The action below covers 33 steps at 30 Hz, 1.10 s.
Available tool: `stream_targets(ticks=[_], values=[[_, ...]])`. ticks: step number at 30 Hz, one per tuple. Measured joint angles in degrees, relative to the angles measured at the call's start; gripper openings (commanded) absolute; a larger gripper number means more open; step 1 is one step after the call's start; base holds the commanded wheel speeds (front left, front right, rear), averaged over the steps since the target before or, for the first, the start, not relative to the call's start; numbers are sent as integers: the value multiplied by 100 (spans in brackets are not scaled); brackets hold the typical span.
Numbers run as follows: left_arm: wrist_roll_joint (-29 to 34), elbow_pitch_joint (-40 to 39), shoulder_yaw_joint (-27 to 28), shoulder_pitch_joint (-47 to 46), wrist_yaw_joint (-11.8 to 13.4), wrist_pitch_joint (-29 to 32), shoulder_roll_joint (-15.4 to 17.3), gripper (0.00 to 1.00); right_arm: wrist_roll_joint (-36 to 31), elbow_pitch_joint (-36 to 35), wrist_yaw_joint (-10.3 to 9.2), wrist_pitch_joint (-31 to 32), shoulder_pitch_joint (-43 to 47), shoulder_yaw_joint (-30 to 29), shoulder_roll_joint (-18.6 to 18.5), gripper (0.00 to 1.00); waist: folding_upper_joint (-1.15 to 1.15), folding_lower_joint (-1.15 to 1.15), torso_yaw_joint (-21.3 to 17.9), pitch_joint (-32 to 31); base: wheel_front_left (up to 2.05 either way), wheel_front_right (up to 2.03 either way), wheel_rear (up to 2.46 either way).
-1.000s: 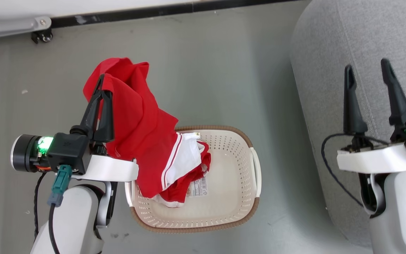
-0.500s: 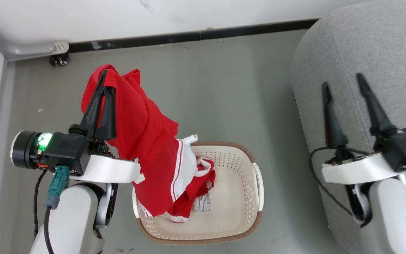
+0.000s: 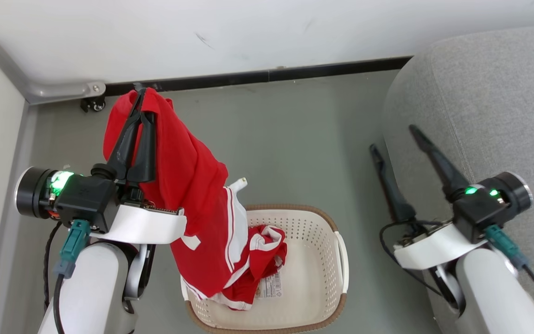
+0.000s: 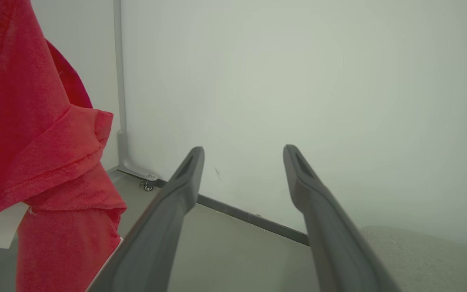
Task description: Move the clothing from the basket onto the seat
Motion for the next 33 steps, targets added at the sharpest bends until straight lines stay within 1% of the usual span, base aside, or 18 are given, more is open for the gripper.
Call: stream_targets(ticks=[2, 10, 14, 18, 19, 22, 25, 27, 33], values=[[2, -48, -1, -1, -19, 0, 1, 0, 27, 14, 0, 13, -4, 203, -57, 100, 0, 0, 12, -57, 0, 0, 0], [9, -179, -14, -12, -197, 0, 7, 0, 212, 91, 0, 174, -8, 1012, -488, 100, 0, 0, 52, -273, 0, 0, 0], [9, -280, -35, -21, -268, -1, 15, 0, 409, 107, 0, 288, -11, 1359, -680, 100, 0, 0, 60, -376, 0, 0, 0], [-2, -339, -64, -30, -456, -1, 23, 0, 573, 104, 0, 414, -14, 1751, -861, 100, 0, 0, 60, -469, 0, 0, 0], [-85, -417, -64, -59, -603, -1, 23, 0, 692, 82, 0, 528, -23, 2006, -1101, 100, 0, 0, 48, -554, 0, 0, 0], [-169, -465, -60, -122, -735, -1, 25, 0, 771, 29, 0, 577, -79, 2170, -1249, 100, 0, 0, 33, -611, 0, 0, 0], [-199, -485, -46, -140, -808, -1, 27, 0, 888, -15, 0, 654, -166, 2286, -1369, 100, 0, 0, 16, -662, 0, 0, 0], [-203, -499, -33, -140, -813, -1, 25, 0, 972, -27, 0, 688, -181, 2394, -1451, 100, 0, 0, 4, -691, 0, 0, 0], [-257, -521, -66, -138, -1024, -1, 19, 0, 1283, -221, 0, 825, -241, 2642, -1668, 100, 0, 0, -21, -753, 0, 0, 0]])
